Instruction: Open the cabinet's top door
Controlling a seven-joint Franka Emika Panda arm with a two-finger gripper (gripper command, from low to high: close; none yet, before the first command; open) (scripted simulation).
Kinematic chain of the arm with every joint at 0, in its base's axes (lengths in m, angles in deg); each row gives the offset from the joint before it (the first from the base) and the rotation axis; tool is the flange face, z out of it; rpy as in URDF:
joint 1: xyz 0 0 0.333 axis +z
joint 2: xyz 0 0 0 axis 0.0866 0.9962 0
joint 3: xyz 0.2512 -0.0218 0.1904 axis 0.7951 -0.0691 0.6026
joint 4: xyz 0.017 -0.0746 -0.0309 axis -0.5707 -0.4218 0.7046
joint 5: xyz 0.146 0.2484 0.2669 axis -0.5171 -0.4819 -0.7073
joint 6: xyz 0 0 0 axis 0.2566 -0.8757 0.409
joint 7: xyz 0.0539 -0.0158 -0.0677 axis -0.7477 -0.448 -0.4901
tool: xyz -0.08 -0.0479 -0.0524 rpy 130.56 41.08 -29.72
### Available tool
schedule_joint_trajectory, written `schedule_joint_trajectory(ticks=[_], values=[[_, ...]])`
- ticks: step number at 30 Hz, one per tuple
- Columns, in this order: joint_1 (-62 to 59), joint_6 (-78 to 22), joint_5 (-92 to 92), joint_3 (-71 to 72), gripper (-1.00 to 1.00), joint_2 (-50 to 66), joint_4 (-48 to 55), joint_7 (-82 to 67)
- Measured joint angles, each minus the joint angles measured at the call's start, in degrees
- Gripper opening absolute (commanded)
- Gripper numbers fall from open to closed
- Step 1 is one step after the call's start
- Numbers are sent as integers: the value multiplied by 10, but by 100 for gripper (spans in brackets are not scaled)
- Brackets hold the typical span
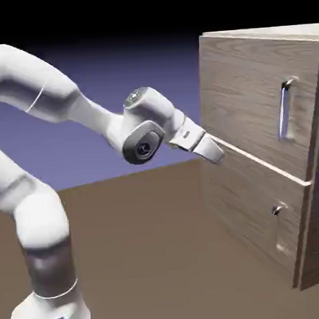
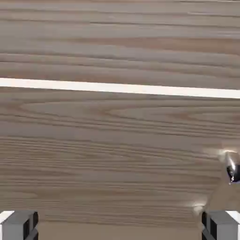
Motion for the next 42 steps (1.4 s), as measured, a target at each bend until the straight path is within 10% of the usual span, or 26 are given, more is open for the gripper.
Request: schedule_joint_trajectory(ticks=[42], values=[[374, -37, 1047, -421, 0, -141, 211, 756]])
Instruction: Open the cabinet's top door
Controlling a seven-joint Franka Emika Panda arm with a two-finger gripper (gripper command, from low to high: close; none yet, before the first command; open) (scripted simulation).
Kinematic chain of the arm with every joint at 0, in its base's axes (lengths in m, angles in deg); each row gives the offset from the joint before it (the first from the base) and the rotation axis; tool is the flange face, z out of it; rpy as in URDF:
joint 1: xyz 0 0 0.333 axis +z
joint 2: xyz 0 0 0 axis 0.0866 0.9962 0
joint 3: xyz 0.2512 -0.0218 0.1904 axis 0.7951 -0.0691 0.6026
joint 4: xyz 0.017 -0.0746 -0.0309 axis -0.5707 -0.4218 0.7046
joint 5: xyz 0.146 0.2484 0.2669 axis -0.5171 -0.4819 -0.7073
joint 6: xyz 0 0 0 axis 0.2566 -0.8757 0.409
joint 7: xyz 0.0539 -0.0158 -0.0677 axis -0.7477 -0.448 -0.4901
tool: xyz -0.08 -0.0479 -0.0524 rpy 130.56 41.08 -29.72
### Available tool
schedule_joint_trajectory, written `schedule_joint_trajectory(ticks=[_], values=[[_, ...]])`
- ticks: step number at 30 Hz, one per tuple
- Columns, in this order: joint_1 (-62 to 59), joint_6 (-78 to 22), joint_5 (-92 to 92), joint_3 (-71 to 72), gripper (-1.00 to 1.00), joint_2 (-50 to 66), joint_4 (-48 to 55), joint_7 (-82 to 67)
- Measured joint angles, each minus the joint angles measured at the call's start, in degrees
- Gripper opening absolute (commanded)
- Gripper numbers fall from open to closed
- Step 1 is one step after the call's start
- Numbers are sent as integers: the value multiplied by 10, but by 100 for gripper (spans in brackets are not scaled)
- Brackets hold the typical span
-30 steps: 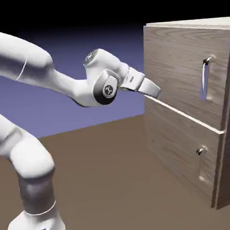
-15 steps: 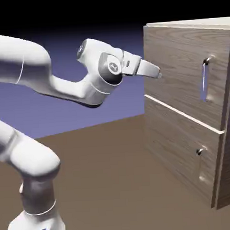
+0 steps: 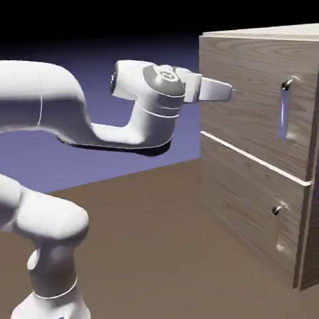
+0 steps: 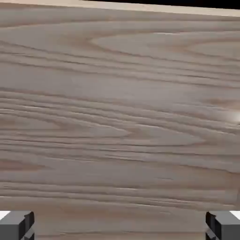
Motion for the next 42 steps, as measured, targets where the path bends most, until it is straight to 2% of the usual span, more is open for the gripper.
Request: schedule_joint_trajectory(ticks=[23, 25, 30, 31, 33, 42], values=[[205, -20, 573, -231, 0, -77, 116, 414], [206, -20, 577, -232, 0, -78, 117, 417], [310, -29, 583, -295, 0, -52, 195, 419], [311, -30, 583, -296, -100, -52, 196, 419], [311, -30, 583, -296, -100, -52, 196, 419], [124, -104, 531, -161, -100, -16, 57, 457]])
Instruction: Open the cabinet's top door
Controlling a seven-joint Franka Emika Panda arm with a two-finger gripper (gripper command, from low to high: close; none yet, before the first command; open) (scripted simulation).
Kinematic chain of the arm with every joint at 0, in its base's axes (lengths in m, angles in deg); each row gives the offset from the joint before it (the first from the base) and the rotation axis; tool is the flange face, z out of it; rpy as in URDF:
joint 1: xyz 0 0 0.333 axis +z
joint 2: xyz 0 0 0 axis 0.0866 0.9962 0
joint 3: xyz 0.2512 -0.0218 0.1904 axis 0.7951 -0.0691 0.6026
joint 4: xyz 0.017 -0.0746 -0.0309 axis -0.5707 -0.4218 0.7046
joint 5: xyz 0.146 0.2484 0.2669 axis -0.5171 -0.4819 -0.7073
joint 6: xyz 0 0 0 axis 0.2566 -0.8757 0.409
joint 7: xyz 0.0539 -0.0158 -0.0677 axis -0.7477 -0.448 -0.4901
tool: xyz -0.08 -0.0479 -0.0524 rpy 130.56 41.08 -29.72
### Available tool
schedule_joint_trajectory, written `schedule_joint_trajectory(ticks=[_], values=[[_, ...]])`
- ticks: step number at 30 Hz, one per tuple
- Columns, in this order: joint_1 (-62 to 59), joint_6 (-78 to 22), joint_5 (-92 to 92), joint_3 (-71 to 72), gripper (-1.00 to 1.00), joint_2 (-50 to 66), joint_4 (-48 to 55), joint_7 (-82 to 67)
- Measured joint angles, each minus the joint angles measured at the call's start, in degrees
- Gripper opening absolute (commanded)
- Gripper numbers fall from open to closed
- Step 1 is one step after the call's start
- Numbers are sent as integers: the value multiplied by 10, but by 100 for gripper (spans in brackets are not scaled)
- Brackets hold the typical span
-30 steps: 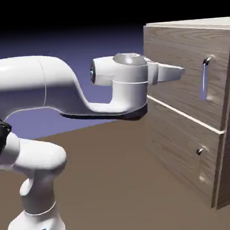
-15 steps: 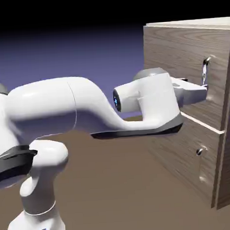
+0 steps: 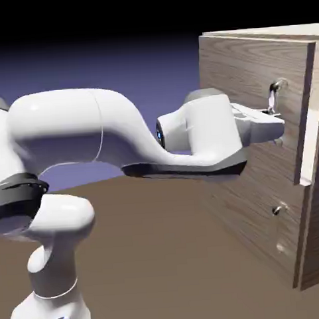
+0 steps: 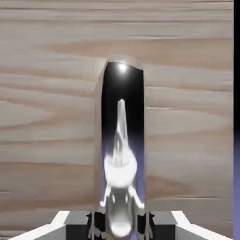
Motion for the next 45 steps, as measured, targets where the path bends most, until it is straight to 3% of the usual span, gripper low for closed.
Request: schedule_joint_trajectory(ticks=[15, 23, 34, 45], values=[[-311, -72, -179, 285, -100, -31, -189, 0], [-423, -114, -363, 433, -100, -124, -288, -80], [-449, -206, -638, 602, -100, -258, -375, -210], [-379, -390, -907, 811, -100, -317, -384, -285]])
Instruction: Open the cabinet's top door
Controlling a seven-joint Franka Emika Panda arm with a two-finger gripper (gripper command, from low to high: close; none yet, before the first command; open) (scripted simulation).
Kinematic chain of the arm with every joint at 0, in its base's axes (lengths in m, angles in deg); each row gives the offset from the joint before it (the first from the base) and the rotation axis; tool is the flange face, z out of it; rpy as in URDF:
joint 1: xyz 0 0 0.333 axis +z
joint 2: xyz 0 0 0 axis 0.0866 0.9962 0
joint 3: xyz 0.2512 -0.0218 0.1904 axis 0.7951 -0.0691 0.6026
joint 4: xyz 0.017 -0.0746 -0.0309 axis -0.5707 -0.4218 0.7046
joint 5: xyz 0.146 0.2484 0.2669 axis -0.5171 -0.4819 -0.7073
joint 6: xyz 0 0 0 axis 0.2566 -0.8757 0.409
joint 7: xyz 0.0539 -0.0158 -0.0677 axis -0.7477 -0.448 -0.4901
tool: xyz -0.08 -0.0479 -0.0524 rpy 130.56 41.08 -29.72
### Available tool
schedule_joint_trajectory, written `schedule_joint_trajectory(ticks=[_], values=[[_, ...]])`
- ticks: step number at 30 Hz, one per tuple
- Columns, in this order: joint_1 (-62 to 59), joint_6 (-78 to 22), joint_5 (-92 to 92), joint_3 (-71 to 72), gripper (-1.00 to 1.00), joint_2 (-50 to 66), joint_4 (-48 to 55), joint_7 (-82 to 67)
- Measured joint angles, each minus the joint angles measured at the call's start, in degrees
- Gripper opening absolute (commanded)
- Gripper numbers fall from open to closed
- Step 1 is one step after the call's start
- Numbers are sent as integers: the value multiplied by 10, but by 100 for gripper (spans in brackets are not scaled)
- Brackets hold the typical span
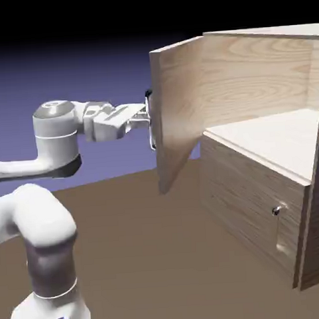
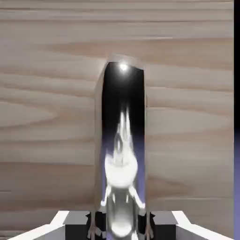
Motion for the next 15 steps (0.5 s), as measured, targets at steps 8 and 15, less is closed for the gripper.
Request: schedule_joint_trajectory(ticks=[8, 15], values=[[13, -154, -163, 166, -100, 45, 69, -2], [-56, -297, -281, 311, -100, 112, 192, 8]])
